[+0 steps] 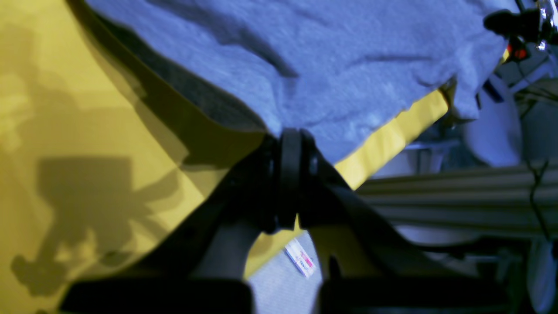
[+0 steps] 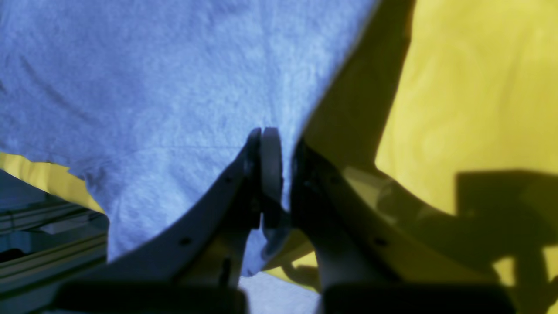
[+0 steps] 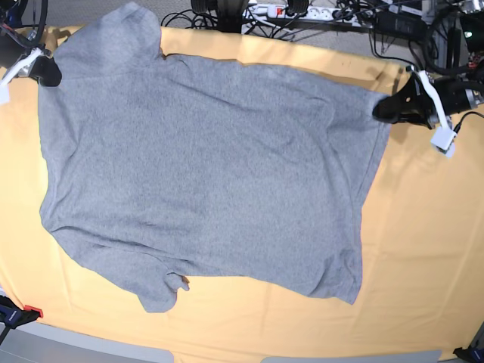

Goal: Layout the t-shirt on the table in an organized manner, then fold the t-shirt properly
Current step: 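Lift both shoulder corners and pull them apart to stretch the shirt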

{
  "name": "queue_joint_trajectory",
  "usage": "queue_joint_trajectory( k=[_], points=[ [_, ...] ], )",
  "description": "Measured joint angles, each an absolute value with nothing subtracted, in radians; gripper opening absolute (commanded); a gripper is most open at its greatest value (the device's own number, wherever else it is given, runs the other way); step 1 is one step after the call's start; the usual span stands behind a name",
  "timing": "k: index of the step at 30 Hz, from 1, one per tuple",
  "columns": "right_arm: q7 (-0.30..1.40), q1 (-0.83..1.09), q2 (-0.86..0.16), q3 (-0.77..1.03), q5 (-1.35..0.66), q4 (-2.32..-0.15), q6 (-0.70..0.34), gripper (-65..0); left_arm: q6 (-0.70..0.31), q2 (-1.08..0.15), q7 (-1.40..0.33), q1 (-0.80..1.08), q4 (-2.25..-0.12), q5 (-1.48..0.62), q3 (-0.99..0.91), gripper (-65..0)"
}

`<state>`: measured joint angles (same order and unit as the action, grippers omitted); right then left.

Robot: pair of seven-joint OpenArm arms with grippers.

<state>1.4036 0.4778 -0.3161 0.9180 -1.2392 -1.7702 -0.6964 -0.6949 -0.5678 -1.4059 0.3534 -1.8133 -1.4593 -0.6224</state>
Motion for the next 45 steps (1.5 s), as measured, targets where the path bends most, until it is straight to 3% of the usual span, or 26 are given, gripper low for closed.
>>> queue_joint_trajectory(
  k=[15,45],
  points=[
    [1.406,0.553,-0.316,0.918,-1.208,-1.800,-0.696,-65.0,-0.696,-0.568,-1.412,0.521,-1.898,-1.460,-0.847,-65.0],
    [1.404,0.715,-0.332,0.918,-1.216,-1.936,-0.696,-65.0,-0.696,-0.619,-1.406,0.736,-1.900,-1.466,-0.846,-65.0]
  ],
)
